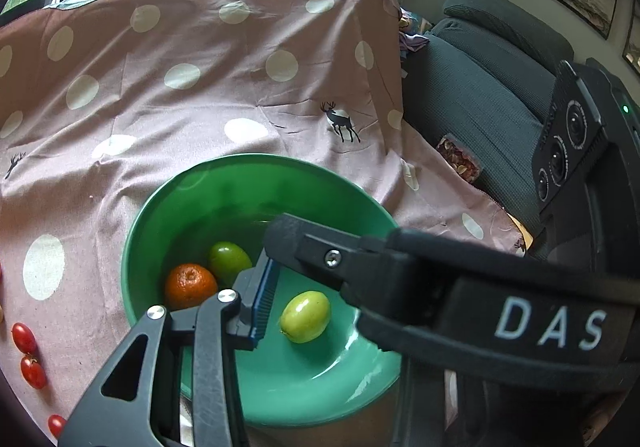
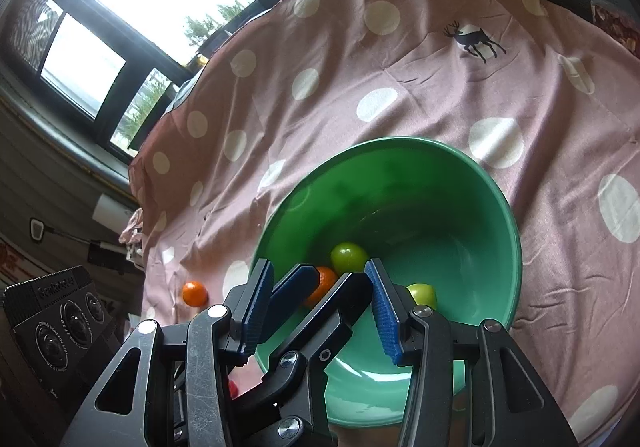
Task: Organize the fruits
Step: 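Lower the mandarin into the green bowl and open the right tool, then move the right tool from the bowl to the second mandarin orange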
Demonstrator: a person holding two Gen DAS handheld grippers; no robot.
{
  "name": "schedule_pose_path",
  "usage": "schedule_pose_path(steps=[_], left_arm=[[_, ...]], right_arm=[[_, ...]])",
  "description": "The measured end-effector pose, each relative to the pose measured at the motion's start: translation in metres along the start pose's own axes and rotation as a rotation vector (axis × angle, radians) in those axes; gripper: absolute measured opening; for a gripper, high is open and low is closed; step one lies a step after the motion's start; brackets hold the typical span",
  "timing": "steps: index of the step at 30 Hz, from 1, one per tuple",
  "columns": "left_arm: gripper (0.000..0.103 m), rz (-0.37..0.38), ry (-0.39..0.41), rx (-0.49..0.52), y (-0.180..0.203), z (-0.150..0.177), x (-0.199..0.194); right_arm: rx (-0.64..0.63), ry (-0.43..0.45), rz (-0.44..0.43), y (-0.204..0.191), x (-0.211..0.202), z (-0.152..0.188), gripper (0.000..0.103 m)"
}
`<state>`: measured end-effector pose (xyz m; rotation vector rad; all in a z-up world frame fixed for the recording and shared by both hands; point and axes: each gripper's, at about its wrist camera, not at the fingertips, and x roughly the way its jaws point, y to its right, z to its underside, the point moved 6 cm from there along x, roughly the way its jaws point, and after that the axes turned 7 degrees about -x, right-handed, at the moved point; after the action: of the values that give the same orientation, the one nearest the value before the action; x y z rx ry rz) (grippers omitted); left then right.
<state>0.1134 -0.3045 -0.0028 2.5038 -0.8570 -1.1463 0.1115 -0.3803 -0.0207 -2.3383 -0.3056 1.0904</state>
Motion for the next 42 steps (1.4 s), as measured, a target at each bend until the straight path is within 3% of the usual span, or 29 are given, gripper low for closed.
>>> schedule_pose_path(steps=[4,6,9,13,16,18,25,33,39,42], left_arm=[[0.057,0.012,0.003,-0.031,-0.005,0.002,-0.008],[0.065,-0.002,0.013,-0.033,-0.009,0.005,-0.015],[0.074,0.021,0.045,-0.041,-0.016,0.009,-0.036],[0.087,0.0,0.105,-0.086,-0.04,0.012,-0.072],[0.09,-0.018,0.138,-0.161,-0.068,0.014,-0.1],[0.094,-0.039,0.171,-0.226,-0.092,0.016,-0.119],[0.095,-0.194,0.257,-0.367,-0.177,0.021,-0.177],[0.095,-0.339,0.353,-0.431,-0.25,0.035,-0.216],[0.094,-0.327,0.359,-0.523,-0.28,0.042,-0.228],[0.094,-0.346,0.38,-0.549,-0.29,0.044,-0.238]], right_arm=[[0.018,0.002,-0.021,0.001,-0.002,0.0,0.052],[0.022,0.012,0.003,0.003,-0.003,0.0,0.061],[0.01,0.038,0.116,0.01,-0.003,-0.003,0.073],[0.013,0.096,0.305,0.025,-0.006,-0.008,0.075],[0.009,0.156,0.32,0.024,-0.012,-0.013,0.075],[-0.008,0.194,0.334,0.02,-0.017,-0.015,0.083],[-0.082,0.293,0.287,-0.01,-0.021,-0.018,0.086],[-0.228,0.328,0.248,-0.059,-0.005,-0.008,0.086],[-0.34,0.329,0.271,-0.096,0.013,0.009,0.086],[-0.421,0.298,0.237,-0.12,0.022,0.021,0.086]])
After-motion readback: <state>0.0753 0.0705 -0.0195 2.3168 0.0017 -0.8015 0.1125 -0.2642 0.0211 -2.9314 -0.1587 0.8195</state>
